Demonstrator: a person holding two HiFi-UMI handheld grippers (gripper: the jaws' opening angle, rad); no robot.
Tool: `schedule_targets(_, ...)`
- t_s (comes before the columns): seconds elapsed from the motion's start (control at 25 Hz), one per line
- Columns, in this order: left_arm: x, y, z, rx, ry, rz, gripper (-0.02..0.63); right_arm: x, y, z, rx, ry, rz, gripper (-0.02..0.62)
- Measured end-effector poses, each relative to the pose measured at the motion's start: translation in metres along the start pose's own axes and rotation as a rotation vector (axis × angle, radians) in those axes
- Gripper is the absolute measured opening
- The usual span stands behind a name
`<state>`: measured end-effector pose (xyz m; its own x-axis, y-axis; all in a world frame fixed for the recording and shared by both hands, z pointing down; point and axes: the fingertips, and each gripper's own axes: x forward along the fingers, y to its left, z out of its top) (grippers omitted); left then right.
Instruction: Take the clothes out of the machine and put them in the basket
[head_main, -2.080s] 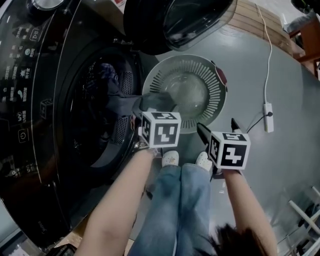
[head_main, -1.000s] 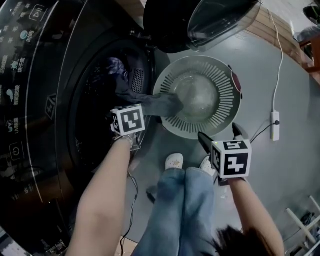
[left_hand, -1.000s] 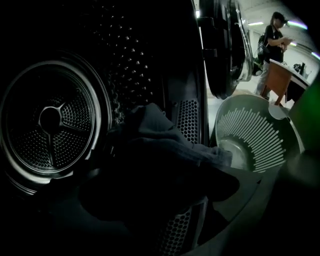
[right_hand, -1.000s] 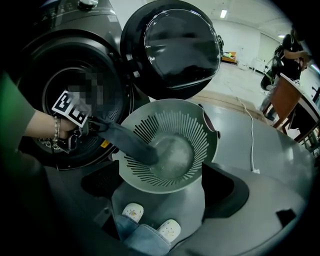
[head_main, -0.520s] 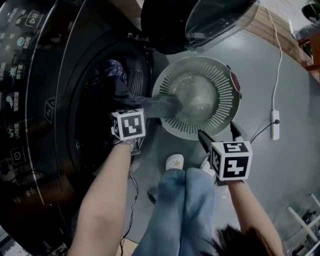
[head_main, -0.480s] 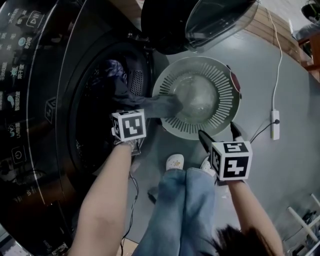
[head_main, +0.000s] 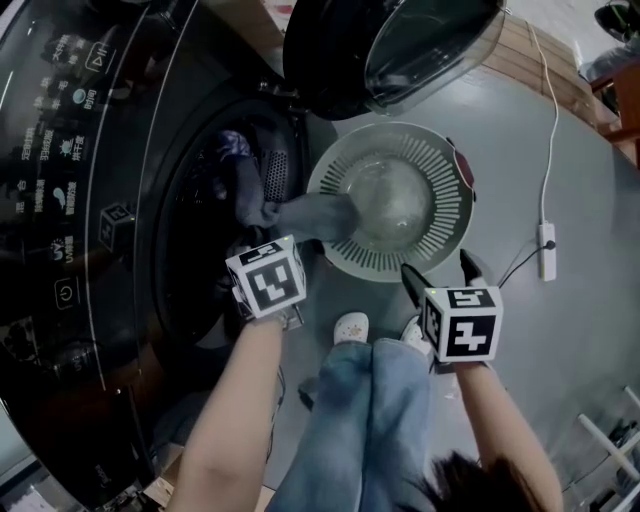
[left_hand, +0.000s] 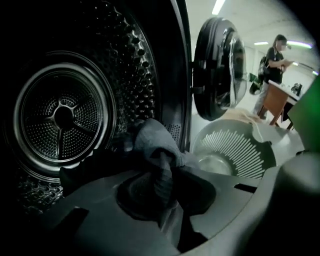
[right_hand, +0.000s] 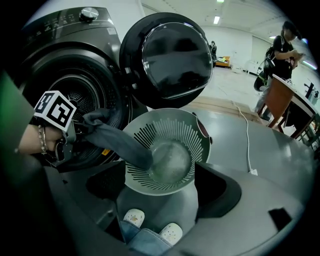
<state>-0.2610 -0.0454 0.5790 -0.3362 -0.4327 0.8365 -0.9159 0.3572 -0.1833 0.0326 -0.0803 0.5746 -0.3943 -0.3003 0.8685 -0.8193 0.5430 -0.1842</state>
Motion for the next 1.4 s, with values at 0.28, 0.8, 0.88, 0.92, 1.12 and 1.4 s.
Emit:
schedule_targets(0.28, -0.030, -0.049, 0.043, 0.024, -0.115, -0.131, 0.058, -0.013, -0.006, 0.005, 0.009, -0.019, -0.009, 0.426)
schedule_targets(0.8, -0.073, -0.161, 0.079, 0.107, -0.215, -0.510, 0.057, -0.022, -0.033, -0.002, 0.129, -0.040, -0.033, 0.406)
schedule_targets(0.88, -0.081, -0.181, 0.079, 0.161, -0.219, -0.562, 0.057, -0.023, -0.037, -0.003, 0.144, -0.040, -0.037, 0.400)
schedule_targets(0.92, -0.086, -0.192, 0.079, 0.191, -0.222, -0.588, 0.057, -0.023, -0.039, -0.003, 0.153, -0.042, -0.036, 0.397)
schedule_targets(1.12, -0.115, -0.244, 0.090, 0.257, -0.257, -0.744, 0.057, -0.028, -0.051, -0.006, 0.210, -0.057, -0.048, 0.383)
schedule_targets(1.4, -0.102, -0.252, 0.088, 0.228, -0.195, -0.735, 0.058, -0.032, -0.064, -0.010, 0.235, -0.065, -0.062, 0.364)
